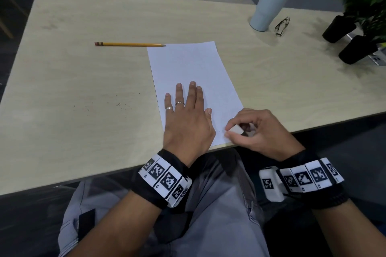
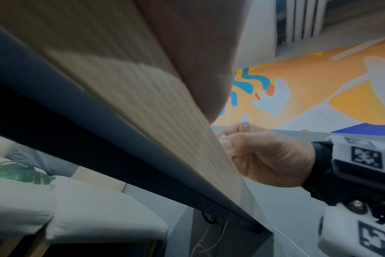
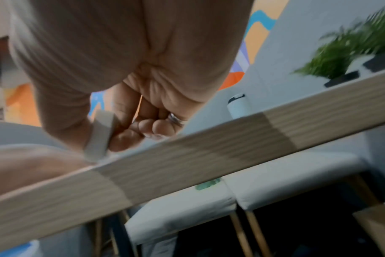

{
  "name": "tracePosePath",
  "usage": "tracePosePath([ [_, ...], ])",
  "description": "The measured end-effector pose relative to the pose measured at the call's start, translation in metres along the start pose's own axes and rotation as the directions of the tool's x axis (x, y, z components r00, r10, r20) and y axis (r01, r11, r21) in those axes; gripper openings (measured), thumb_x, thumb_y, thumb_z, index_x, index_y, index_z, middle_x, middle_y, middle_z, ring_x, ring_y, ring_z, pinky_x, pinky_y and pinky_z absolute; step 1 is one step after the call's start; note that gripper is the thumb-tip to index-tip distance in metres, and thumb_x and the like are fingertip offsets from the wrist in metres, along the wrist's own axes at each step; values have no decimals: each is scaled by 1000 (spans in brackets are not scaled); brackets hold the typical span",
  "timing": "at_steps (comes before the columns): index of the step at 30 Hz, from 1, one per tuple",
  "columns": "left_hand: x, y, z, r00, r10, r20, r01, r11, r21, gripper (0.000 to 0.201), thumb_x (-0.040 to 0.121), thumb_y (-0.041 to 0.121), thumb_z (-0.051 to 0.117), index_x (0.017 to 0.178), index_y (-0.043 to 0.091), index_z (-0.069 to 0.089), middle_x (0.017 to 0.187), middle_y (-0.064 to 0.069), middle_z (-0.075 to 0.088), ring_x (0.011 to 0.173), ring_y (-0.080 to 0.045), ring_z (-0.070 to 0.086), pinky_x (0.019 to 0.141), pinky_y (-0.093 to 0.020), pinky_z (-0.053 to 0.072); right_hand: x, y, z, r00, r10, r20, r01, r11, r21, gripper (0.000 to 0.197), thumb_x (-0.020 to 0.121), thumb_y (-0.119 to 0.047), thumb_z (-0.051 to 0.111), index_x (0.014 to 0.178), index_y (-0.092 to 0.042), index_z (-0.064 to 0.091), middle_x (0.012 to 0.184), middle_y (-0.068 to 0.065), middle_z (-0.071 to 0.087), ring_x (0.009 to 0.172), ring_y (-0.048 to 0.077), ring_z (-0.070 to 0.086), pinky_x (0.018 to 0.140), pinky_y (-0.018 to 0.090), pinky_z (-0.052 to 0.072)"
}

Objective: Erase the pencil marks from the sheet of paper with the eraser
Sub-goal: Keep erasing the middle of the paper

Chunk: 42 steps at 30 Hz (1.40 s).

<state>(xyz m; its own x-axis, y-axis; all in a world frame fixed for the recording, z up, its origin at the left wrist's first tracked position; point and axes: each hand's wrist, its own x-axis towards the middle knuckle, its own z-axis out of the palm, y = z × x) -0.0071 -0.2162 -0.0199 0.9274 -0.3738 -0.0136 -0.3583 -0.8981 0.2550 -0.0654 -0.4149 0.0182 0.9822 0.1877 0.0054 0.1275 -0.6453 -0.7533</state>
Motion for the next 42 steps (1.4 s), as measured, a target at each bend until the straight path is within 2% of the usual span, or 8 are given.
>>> tracePosePath([
  [4,0,-1,0,1000,5,3,-5,1000,2,67,109,42,10,168,10,3,177,-6,-1,162,-35,-5,130,-58,1,0,19,-18,994,101,-50,-98,994,57,18,86,-2,87,87,-20,83,78,7,66,67,23,48,67,33,40],
  [10,0,-1,0,1000,7,0,-7,1000,0,67,110,42,9,168,11,1,177,-6,-3,162,-35,-7,130,-58,0,3,-4,5,1000,-10,29,10,1000,2,12,87,-11,89,89,-22,83,73,3,62,69,17,51,67,21,42],
  [14,0,-2,2,1000,7,-20,-7,1000,-5,66,110,42,11,168,10,5,177,-7,2,163,-35,-3,130,-59,3,1,13,-10,998,62,-16,-62,997,35,16,86,-6,87,89,-21,83,79,4,67,68,22,52,67,33,43],
  [23,1,1,3,1000,-24,-19,24,1000,-1,66,111,41,11,168,11,2,177,-7,-3,162,-35,-7,129,-58,-1,9,-7,11,999,-39,28,40,999,-6,11,87,-10,88,90,-19,83,73,5,61,71,19,50,69,25,43],
  [29,4,4,4,999,-49,-19,48,999,-25,66,111,41,12,168,10,1,177,-7,-4,162,-35,-8,129,-59,-1,2,12,-16,996,57,-74,-60,997,-40,19,85,-5,86,88,-24,82,74,2,63,67,11,47,67,24,41],
  [34,5,3,4,999,-46,-3,46,999,-18,66,111,41,9,168,10,-1,177,-7,-7,162,-35,-10,129,-59,-4,4,-5,12,998,-59,30,60,998,-34,14,85,-7,89,90,-18,82,73,3,61,70,17,51,66,21,43],
  [38,3,2,2,999,-43,-11,42,999,-18,67,111,41,11,168,8,1,177,-8,-4,162,-36,-8,129,-60,-1,5,18,-18,993,82,-80,-83,996,-11,19,85,-7,86,88,-25,82,77,-1,65,65,17,47,66,28,41],
  [42,3,3,1,999,-33,6,33,999,-4,67,111,42,9,168,9,-3,176,-8,-8,162,-36,-11,129,-60,-2,15,4,-1,999,2,-50,-6,997,-74,12,88,-14,86,92,-25,82,74,-8,62,65,16,50,67,22,42],
])
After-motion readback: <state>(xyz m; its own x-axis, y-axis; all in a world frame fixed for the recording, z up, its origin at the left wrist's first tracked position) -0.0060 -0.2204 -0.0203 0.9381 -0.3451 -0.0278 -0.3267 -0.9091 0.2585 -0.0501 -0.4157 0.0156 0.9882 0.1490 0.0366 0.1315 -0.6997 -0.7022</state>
